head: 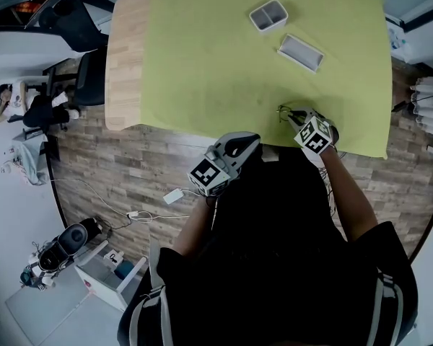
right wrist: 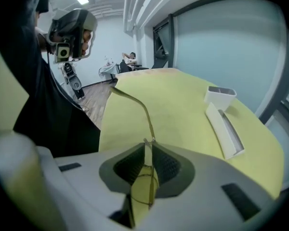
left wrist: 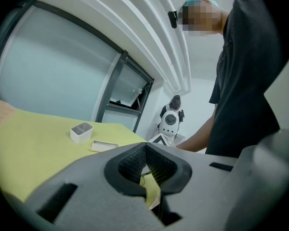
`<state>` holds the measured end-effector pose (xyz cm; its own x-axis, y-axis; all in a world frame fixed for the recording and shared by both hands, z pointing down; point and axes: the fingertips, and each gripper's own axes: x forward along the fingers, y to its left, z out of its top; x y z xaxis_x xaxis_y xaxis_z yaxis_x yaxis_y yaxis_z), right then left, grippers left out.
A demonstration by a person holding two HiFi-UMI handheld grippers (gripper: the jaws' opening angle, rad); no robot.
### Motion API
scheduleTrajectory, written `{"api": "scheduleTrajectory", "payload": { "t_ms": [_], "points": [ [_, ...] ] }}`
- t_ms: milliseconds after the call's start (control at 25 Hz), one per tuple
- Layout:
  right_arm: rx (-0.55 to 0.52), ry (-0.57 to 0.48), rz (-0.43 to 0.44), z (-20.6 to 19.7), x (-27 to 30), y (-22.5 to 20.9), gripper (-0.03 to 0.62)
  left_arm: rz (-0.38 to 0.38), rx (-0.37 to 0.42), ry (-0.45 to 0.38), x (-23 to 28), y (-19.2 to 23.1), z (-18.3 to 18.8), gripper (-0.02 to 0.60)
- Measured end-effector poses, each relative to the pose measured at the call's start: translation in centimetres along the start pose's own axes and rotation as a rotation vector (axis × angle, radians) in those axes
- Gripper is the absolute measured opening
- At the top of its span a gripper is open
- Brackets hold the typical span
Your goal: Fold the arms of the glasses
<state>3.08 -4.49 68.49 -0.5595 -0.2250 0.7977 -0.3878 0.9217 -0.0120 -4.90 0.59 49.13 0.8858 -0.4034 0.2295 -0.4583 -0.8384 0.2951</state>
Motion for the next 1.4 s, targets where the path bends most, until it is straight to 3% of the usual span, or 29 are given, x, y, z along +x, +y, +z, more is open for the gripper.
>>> {"api": "scheduleTrajectory", "payload": {
  "t_ms": [200,520,880,1400],
  "points": [
    [0.008,-0.044,0.009,1.6,-1.2,0.9,0.034,0.0,-0.023,-0.004,0.2,0.4,-0.2,0.018],
    [-0.008,-0.091,0.016,3.8,-3.4,2.1,0.034,0.003,-0.073,-0.077,0.2,1.5,0.9,0.018],
    [-0.009,-0.103,0.023,5.1,-4.6,3.2,0.034,0.016,-0.064,-0.052,0.3,1.6,0.3,0.018],
    [0.016,-0.148,-0.038,7.0,-4.8,2.9,0.035,0.033,-0.07,-0.044,-0.7,1.2,-0.4,0.018]
  ]
}}
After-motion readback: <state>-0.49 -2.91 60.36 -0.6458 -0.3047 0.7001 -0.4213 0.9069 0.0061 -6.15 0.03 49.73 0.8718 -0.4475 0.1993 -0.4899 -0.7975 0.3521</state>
